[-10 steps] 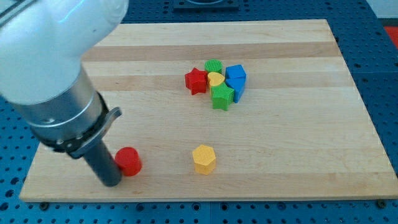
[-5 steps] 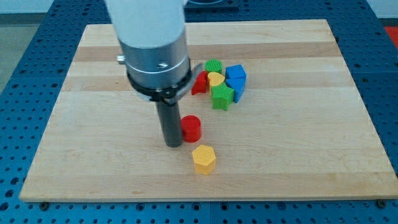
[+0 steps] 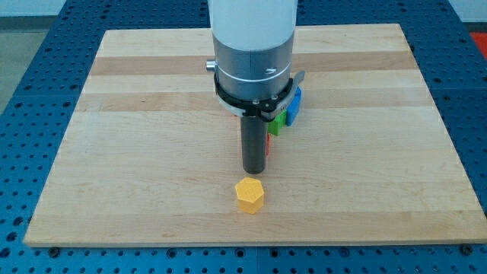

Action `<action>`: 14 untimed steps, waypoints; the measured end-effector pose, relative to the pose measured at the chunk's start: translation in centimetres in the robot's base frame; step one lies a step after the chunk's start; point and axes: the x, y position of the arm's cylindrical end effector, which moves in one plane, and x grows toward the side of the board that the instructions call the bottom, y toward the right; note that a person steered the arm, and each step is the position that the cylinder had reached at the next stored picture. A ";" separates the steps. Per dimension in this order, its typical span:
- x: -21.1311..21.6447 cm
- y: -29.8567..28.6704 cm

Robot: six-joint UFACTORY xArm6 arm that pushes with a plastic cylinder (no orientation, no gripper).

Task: Move the red circle below the red star

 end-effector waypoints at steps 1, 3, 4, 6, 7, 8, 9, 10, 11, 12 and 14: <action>-1.0 0.0; -1.1 2.5; -1.8 4.3; -2.5 4.3; -2.5 2.9; -2.7 1.2; -3.1 -0.5; -3.3 -1.7; -3.3 -2.0; -2.7 -2.0; -4.3 -2.1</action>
